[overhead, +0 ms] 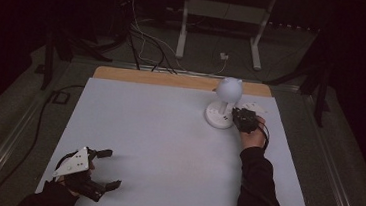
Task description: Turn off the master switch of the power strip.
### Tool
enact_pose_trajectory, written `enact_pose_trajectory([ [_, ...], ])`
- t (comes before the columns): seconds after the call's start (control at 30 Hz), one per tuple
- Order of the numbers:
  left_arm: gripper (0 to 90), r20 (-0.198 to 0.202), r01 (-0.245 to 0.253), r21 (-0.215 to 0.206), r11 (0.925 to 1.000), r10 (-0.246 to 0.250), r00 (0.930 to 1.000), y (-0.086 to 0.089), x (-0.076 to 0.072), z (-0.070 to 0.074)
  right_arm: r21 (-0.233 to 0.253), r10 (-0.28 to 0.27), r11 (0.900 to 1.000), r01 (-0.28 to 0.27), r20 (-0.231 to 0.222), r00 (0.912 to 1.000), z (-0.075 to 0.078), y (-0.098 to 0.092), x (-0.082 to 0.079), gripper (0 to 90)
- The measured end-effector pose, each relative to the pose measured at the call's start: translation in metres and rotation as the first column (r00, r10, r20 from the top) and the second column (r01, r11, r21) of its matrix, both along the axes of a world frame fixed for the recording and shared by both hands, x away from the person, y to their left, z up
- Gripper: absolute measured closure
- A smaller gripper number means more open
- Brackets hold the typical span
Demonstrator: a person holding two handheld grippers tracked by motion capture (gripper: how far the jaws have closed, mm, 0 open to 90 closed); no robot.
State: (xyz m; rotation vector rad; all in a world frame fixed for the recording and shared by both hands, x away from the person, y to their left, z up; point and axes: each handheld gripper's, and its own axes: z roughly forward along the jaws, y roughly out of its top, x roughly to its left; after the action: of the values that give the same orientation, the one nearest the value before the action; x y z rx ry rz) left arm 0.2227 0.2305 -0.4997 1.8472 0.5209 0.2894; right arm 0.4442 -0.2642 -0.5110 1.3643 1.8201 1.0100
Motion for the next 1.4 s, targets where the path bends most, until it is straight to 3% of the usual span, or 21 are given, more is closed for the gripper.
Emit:
enact_pose_trajectory([
  [0.3,0.2,0.0,-0.004,-0.002,1.0,0.004,1.0,0.0,0.0,0.0,0.042,0.031,0.999,-0.032,0.025,0.9992,0.013,-0.008,-0.01,58.1],
  [0.33,0.2,0.001,-0.002,-0.002,1.0,0.002,1.0,0.0,0.0,0.0,0.032,0.052,0.998,-0.052,0.019,0.9985,0.015,-0.01,-0.011,49.8],
  [0.37,0.2,0.001,-0.002,-0.002,1.0,0.002,1.0,0.0,0.0,0.0,0.032,0.052,0.998,-0.052,0.019,0.9985,0.015,-0.01,-0.011,49.8],
  [0.4,0.2,0.002,-0.001,-0.002,1.0,0.001,1.0,0.0,0.0,0.0,0.044,0.072,0.996,-0.073,0.011,0.9973,0.015,-0.012,-0.013,42.2],
  [0.47,0.2,0.002,-0.002,-0.003,1.0,0.002,1.0,-0.001,0.0,0.0,0.055,0.082,0.995,-0.083,0.013,0.9965,0.016,-0.012,-0.015,39.6],
  [0.5,0.2,0.002,-0.002,-0.002,1.0,0.002,1.0,0.0,0.001,0.0,0.074,0.1,0.992,-0.101,0.011,0.9949,0.017,-0.013,-0.017,33.1],
  [0.6,0.2,0.002,-0.002,-0.001,1.0,0.002,1.0,-0.001,0.001,0.0,0.089,0.112,0.99,-0.111,0.001,0.9937,0.019,-0.014,-0.018,29.8],
  [0.67,0.2,0.003,-0.002,-0.002,1.0,0.002,1.0,-0.001,0.0,0.0,0.128,0.123,0.984,-0.123,0.002,0.9924,0.021,-0.016,-0.021,23.2],
  [0.77,0.2,0.002,-0.001,-0.003,1.0,0.001,1.0,0.0,0.001,0.0,0.128,0.134,0.983,-0.136,0.022,0.9907,0.021,-0.016,-0.024,17.3],
  [0.93,0.2,0.003,0.002,-0.003,1.0,-0.002,1.0,0.0,0.0,0.0,0.169,0.149,0.975,-0.145,-0.009,0.9889,0.022,-0.019,-0.028,14.5],
  [1.0,0.2,0.003,0.002,-0.003,1.0,-0.002,1.0,0.0,0.0,0.0,0.206,0.178,0.964,-0.167,-0.037,0.9833,0.023,-0.02,-0.031,12.7],
  [1.07,0.2,0.003,0.002,-0.003,1.0,-0.002,1.0,0.0,0.0,0.0,0.212,0.184,0.963,-0.169,-0.05,0.9817,0.024,-0.021,-0.033,10.7],
  [1.13,0.2,0.003,0.002,-0.003,1.0,-0.002,1.0,0.0,0.0,0.0,0.236,0.211,0.953,-0.191,-0.064,0.9754,0.026,-0.023,-0.034,7.3],
  [1.4,0.2,0.004,0.0,-0.004,1.0,0.0,1.0,0.0,0.0,0.0,0.213,0.25,0.95,-0.229,-0.075,0.9655,0.034,-0.023,-0.046,6.3],
])
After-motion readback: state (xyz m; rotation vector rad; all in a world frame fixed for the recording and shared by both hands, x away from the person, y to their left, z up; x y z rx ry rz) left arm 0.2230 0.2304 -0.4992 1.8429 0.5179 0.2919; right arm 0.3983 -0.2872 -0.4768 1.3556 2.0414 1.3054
